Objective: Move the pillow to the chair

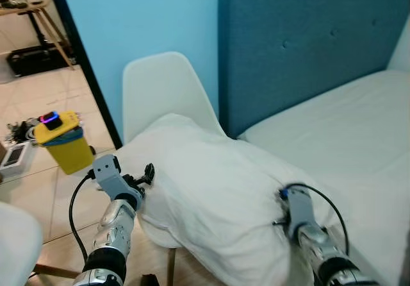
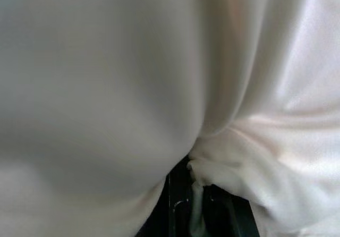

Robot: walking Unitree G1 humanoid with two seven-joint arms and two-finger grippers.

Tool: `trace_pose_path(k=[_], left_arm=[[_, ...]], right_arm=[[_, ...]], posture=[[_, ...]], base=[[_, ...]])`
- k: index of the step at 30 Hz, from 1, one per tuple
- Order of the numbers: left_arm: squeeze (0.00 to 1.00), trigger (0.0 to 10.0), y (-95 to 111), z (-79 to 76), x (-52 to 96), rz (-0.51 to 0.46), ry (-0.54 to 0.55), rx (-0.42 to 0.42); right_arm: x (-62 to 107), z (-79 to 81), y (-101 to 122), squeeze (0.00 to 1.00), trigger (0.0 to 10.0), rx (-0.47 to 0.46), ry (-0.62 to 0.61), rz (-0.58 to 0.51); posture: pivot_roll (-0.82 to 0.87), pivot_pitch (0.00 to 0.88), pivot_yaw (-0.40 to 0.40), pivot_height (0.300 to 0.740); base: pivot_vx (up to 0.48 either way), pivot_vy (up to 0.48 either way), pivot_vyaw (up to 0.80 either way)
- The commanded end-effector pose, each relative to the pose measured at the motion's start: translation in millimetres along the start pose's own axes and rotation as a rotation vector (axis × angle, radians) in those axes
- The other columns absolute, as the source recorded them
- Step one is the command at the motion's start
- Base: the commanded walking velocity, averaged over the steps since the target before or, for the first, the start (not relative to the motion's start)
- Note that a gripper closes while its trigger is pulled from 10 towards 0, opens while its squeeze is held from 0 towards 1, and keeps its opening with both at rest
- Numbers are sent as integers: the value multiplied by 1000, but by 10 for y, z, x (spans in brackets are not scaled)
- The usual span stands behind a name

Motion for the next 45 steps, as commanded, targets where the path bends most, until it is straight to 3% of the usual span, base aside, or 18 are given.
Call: trace_pose_path(k=[1, 3, 7, 9, 13, 14, 15, 19, 22, 25, 31, 32, 37, 40, 41, 42, 43, 45], left_arm=[[0, 10000, 92, 17, -32, -21, -3, 2], [0, 10000, 104, -5, -40, -26, -10, 5], [0, 10000, 100, -15, -38, -26, -14, 7], [0, 10000, 88, -51, -40, -23, -20, 10], [0, 10000, 88, -65, -45, -23, -23, 11], [0, 10000, 86, -73, -48, -23, -24, 12], [0, 10000, 84, -75, -47, -23, -25, 13], [0, 10000, 78, -79, -45, -23, -25, 15], [0, 10000, 75, -81, -40, -24, -24, 15], [0, 10000, 67, -85, -39, -21, -26, 13], [0, 10000, 60, -113, -55, -13, -37, 7], [0, 10000, 69, -146, -76, -10, -46, 4], [0, 10000, 77, -204, -96, -8, -67, -17], [0, 10000, 86, -219, -101, -10, -71, -44], [0, 10000, 108, -219, -105, -20, -67, -68], [0, 10000, 108, -219, -105, -20, -67, -68], [0, 10000, 147, -222, -114, -33, -63, -103], [0, 10000, 180, -223, -126, -37, -61, -126]], right_arm=[[-40, 158, 420, 0, 10000, 35, 54, -155], [-40, 142, 870, 0, 10000, 48, 36, -290], [-28, 143, 1090, 0, 10000, 55, 27, -348], [-24, 293, 1313, 0, 10000, 91, 79, -379], [-36, 386, 1305, 43, 10000, 80, 122, -355], [-50, 494, 1239, 863, 10000, 120, 143, -327], [-58, 541, 1188, 1000, 10000, 132, 141, -312], [-75, 544, 1067, 1000, 10000, 143, 105, -278], [-90, 387, 903, 1000, 10000, 152, 17, -231], [-74, -30, 681, 1000, 10000, 101, -126, -164], [-14, -411, 504, 1000, 10000, 67, -228, -109], [59, -694, 393, 1000, 10000, 24, -309, -83], [169, -983, 448, 1000, 10000, -80, -358, -172], [197, -988, 551, 1000, 10000, -146, -293, -263], [212, -995, 608, 400, 10000, -201, -274, -306], [212, -995, 608, 400, 10000, -201, -274, -306], [243, -1031, 676, 0, 10000, -257, -280, -359], [257, -1023, 741, 0, 10000, -270, -275, -398]], posture=[[25, 0, 88, 551], [27, 0, 88, 551], [27, 0, 87, 551], [28, 0, 84, 551], [28, 0, 83, 551], [28, 0, 83, 551], [28, 0, 83, 551], [30, 0, 82, 551], [28, 0, 83, 551], [16, 0, 91, 551], [-5, 0, 99, 551], [-10, 0, 101, 551], [-30, 0, 109, 551], [-45, 0, 115, 551], [-44, 0, 114, 556], [-44, 0, 114, 556], [-42, 0, 112, 566], [-38, 0, 110, 571]], base=[[0, 0, 0], [0, 0, 0], [0, 0, 0], [0, 0, 0], [0, 0, 0], [0, 0, 0], [0, 0, 0], [0, 0, 0], [0, 0, 0], [0, 0, 0], [0, 0, 0], [0, 0, 0], [0, 0, 0], [0, 0, 0], [0, 0, 0], [0, 0, 0], [0, 0, 0], [-480, 0, 0]])
Point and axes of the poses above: a point about 5 cm out from each wrist's last joint towards the gripper, its own x axis pointing back from the gripper into the wrist, its own y axis along the axis of the wrist's last joint, z = x × y, the point moved 2 cm from there along -x, pointing out of the wrist towards the gripper, and after that the axes turned 3 degrees about -x, right-handed, at the moved point
